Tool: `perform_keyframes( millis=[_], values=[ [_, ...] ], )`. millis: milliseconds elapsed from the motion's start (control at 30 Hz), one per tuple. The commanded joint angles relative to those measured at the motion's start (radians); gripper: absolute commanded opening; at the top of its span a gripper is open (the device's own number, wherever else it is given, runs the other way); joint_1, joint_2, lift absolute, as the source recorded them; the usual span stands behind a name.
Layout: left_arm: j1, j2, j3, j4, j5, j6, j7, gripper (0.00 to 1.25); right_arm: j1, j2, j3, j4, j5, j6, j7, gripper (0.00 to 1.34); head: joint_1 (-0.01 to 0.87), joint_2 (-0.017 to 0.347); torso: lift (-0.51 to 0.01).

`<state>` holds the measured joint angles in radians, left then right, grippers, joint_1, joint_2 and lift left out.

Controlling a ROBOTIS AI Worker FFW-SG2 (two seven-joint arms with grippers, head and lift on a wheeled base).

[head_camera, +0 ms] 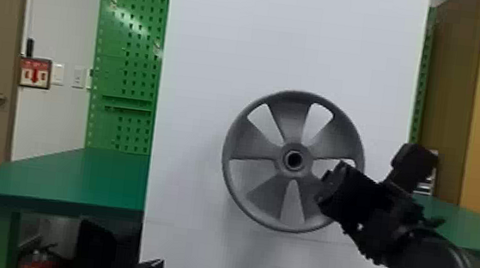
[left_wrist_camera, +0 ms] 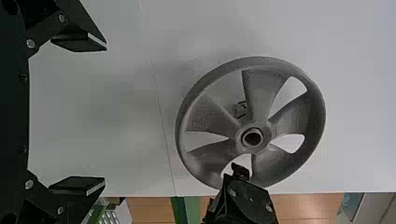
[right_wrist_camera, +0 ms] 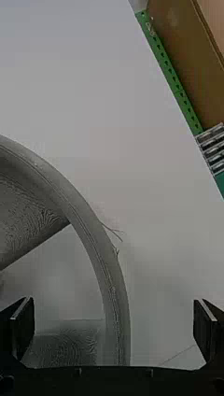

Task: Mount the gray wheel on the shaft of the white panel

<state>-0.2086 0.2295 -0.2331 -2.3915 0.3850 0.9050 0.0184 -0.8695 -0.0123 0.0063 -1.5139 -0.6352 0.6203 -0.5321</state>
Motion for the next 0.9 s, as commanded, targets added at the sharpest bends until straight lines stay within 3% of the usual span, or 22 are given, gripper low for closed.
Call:
perform_keyframes(
  millis=[0, 233, 367, 667, 867],
  values=[
    [0.000, 0.001, 0.000, 0.000, 0.000, 0.000, 0.000, 1.00, 0.003, 0.002, 0.001, -0.002, 0.000, -0.007, 0.000, 1.34, 0.038, 0.040, -0.510],
    [0.000, -0.001, 0.000, 0.000, 0.002, 0.000, 0.000, 1.00, 0.015, 0.000, 0.008, -0.020, 0.008, -0.011, 0.001, 1.34, 0.038, 0.040, -0.510],
    [0.002, -0.001, 0.002, 0.000, 0.002, 0.000, 0.000, 1.00, 0.047, 0.002, 0.031, -0.078, 0.083, -0.021, 0.001, 1.34, 0.038, 0.040, -0.510],
    [0.005, -0.001, 0.006, 0.000, 0.008, -0.005, 0.000, 1.00, 0.190, 0.005, 0.113, -0.223, 0.218, -0.070, 0.007, 1.34, 0.038, 0.040, -0.510],
    [0.011, -0.002, 0.012, 0.000, 0.009, -0.018, 0.000, 1.00, 0.302, 0.000, 0.130, -0.270, 0.290, -0.129, 0.081, 1.34, 0.038, 0.040, -0.510]
  ],
)
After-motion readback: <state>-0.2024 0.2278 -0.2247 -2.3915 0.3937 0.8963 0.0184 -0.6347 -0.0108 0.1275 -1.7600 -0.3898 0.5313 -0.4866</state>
